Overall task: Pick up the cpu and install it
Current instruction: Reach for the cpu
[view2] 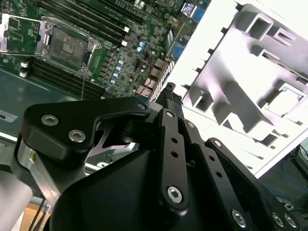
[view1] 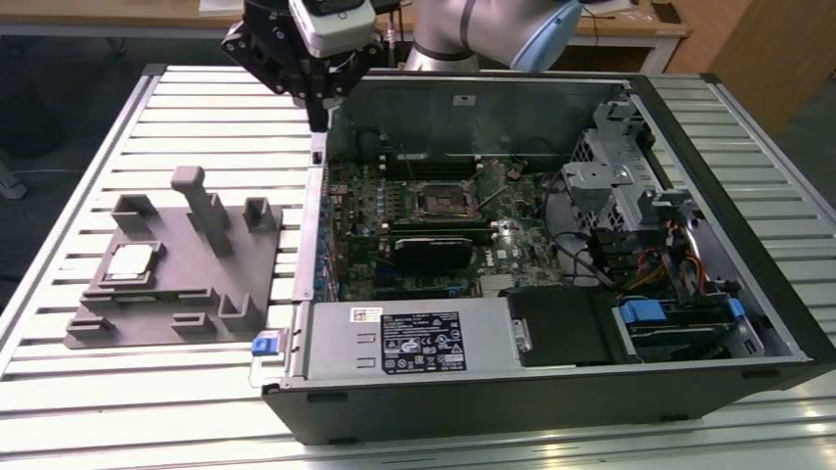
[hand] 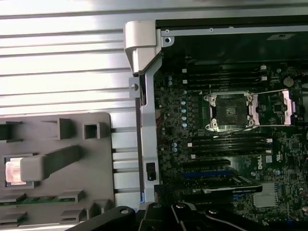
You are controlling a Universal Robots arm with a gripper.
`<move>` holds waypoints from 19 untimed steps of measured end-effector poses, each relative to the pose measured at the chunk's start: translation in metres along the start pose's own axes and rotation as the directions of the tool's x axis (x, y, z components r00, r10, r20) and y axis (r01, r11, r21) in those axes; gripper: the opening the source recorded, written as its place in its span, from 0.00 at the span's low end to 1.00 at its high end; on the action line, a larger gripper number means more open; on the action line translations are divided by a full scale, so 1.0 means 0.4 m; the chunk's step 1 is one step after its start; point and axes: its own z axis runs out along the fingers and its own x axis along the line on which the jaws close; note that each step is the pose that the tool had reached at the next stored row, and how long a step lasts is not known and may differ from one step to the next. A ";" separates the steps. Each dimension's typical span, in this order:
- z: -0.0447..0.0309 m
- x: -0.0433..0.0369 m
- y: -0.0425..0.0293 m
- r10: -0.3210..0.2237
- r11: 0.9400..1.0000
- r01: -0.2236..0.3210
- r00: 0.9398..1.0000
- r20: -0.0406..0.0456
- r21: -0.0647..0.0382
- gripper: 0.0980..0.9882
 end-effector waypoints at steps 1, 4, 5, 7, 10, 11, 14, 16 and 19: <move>0.000 0.002 0.000 0.000 1.000 0.000 1.000 0.000 0.000 0.01; 0.001 0.009 -0.001 0.000 1.000 0.000 1.000 0.000 0.000 0.01; 0.001 0.011 -0.001 0.000 1.000 0.000 1.000 0.000 0.000 0.01; 0.001 0.016 -0.001 0.000 1.000 0.000 1.000 0.000 0.000 0.01; 0.001 0.022 -0.002 0.000 1.000 0.000 1.000 0.000 0.000 0.01; 0.001 0.024 -0.002 0.000 1.000 0.000 1.000 0.000 0.000 0.01; 0.002 0.029 -0.002 0.000 1.000 0.000 1.000 0.000 0.000 0.01; 0.002 0.031 -0.002 0.000 1.000 0.000 1.000 0.000 0.000 0.01; 0.002 0.036 -0.003 0.000 1.000 0.000 1.000 0.000 0.000 0.01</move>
